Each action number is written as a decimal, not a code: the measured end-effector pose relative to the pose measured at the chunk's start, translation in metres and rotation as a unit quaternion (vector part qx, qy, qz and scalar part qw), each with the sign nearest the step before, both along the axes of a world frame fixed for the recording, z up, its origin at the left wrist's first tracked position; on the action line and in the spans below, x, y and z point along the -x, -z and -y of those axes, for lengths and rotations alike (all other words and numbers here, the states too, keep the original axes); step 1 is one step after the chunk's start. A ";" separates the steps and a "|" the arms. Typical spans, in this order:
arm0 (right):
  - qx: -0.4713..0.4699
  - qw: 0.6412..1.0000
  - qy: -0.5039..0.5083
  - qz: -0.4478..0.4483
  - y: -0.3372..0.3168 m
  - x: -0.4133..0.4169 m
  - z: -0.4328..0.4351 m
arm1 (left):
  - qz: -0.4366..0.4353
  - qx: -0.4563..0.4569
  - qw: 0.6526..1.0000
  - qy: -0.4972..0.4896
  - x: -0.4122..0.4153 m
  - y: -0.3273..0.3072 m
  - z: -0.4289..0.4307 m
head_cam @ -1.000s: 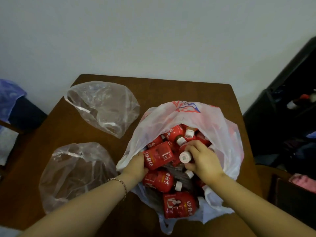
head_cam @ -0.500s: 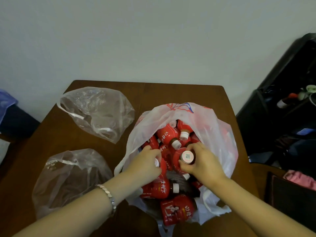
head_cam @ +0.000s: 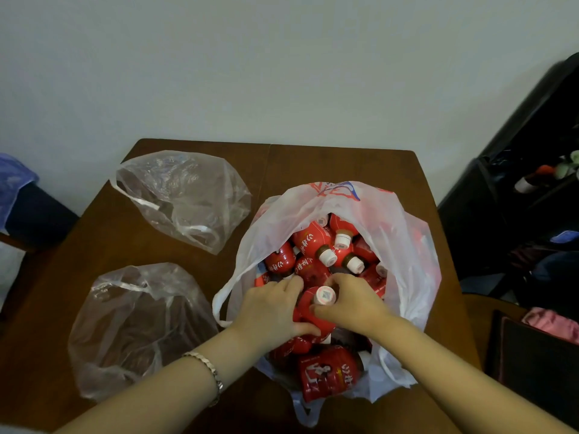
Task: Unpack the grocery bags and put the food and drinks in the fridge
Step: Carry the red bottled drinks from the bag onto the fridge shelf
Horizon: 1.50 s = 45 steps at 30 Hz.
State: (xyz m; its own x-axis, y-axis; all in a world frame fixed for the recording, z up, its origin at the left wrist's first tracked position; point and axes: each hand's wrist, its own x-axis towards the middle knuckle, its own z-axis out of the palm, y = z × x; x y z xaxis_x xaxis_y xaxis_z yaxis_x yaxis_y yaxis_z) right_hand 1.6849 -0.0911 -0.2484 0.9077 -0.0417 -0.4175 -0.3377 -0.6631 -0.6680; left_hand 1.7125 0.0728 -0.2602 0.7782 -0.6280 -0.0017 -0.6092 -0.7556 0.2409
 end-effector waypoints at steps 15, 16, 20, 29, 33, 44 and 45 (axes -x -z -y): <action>0.042 0.995 -0.095 0.005 -0.040 0.005 -0.014 | 0.025 0.132 0.988 0.071 0.001 0.007 0.007; 0.017 0.994 -0.107 -0.009 -0.042 0.004 -0.010 | 0.020 0.126 0.990 0.065 0.002 0.006 0.006; -0.137 0.987 -0.040 -0.068 -0.036 -0.014 0.011 | 0.053 0.071 0.996 0.004 0.000 -0.005 0.000; -0.133 0.897 0.422 -0.016 0.052 -0.078 -0.005 | 0.097 0.019 0.995 -0.011 -0.017 -0.034 -0.010; -0.134 0.871 0.472 0.016 0.052 -0.084 -0.004 | 0.038 -0.011 0.999 -0.026 -0.018 -0.035 -0.017; -0.090 0.921 0.367 0.093 0.058 -0.068 -0.025 | 0.033 0.005 0.999 -0.022 -0.012 -0.027 -0.034; -0.051 0.931 0.340 0.123 0.052 -0.066 -0.026 | 0.036 0.004 0.999 -0.020 -0.013 -0.027 -0.037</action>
